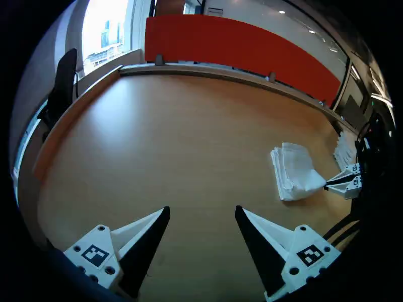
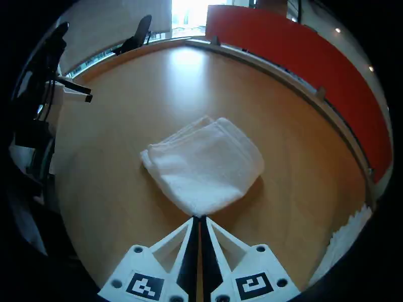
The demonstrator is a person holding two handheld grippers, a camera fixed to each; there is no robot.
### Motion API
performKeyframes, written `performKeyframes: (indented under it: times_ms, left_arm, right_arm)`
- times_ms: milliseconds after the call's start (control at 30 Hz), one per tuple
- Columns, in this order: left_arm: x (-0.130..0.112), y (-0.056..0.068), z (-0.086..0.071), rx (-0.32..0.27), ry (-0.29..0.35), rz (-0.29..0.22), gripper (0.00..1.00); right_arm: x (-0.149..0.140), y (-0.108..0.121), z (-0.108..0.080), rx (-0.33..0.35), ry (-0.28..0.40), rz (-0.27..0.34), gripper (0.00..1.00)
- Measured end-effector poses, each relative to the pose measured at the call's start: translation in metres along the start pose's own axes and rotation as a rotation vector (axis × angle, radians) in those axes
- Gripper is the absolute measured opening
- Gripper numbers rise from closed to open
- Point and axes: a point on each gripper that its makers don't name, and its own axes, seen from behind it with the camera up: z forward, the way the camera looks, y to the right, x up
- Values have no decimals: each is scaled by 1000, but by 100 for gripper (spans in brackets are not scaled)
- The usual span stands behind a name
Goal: Fold towel
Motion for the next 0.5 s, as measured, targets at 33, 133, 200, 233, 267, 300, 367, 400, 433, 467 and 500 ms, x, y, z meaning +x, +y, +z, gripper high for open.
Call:
performKeyframes:
  times_ms: [33,133,200,233,267,300,367,400,433,467,500]
  left_arm:
    - [1,0,0,-1,3,-1,96]
    - [6,2,-1,-7,15,-6,96]
    - [9,4,-2,-11,24,-9,96]
    - [11,4,-3,-12,28,-9,96]
    - [12,4,-3,-12,33,-9,96]
    - [14,5,-4,-13,37,-9,96]
    - [17,6,-5,-15,44,-8,96]
    - [18,6,-6,-17,47,-8,96]
    - [19,7,-6,-18,51,-8,96]
    - [21,8,-7,-20,55,-8,96]
    - [22,9,-8,-22,59,-8,96]
  right_arm:
    - [5,2,-2,-4,7,-7,5]
    - [24,8,-9,-15,31,-30,5]
    - [38,13,-15,-24,49,-44,5]
    - [45,15,-18,-29,59,-50,5]
    - [52,17,-20,-33,68,-56,5]
    - [60,20,-24,-37,78,-62,5]
    - [75,25,-29,-45,97,-74,5]
    - [82,28,-33,-49,107,-81,5]
    - [89,30,-36,-54,116,-87,5]
    - [95,33,-39,-59,124,-94,5]
    - [103,36,-43,-64,134,-101,5]
